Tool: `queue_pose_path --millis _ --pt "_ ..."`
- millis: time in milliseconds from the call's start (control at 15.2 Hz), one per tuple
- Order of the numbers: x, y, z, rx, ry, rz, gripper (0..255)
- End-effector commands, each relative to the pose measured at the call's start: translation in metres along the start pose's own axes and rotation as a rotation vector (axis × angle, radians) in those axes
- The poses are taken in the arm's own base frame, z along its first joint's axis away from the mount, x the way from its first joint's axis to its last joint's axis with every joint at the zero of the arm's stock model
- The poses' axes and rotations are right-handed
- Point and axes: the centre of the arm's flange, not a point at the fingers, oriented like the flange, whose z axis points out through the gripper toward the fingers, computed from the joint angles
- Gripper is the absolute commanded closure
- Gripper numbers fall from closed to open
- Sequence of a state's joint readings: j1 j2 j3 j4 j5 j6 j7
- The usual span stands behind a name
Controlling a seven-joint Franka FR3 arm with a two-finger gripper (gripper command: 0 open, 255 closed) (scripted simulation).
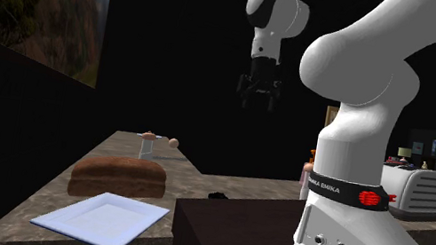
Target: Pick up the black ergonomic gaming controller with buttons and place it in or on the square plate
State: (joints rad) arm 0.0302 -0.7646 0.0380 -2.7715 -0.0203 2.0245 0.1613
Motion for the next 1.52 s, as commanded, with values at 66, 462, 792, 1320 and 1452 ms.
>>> queue_pose_path --millis 66,462,792,1320,1452 --pt "0.003 -0.014 0.039 -0.003 0.006 0.013 0" --pt "0.01 -0.038 0.114 -0.011 0.01 0.039 0" --pt "0.017 -0.058 0.177 -0.018 0.013 0.06 0" --pt "0.028 -0.088 0.278 -0.029 0.018 0.093 0" --pt "0.029 -0.09 0.291 -0.03 0.019 0.096 0"
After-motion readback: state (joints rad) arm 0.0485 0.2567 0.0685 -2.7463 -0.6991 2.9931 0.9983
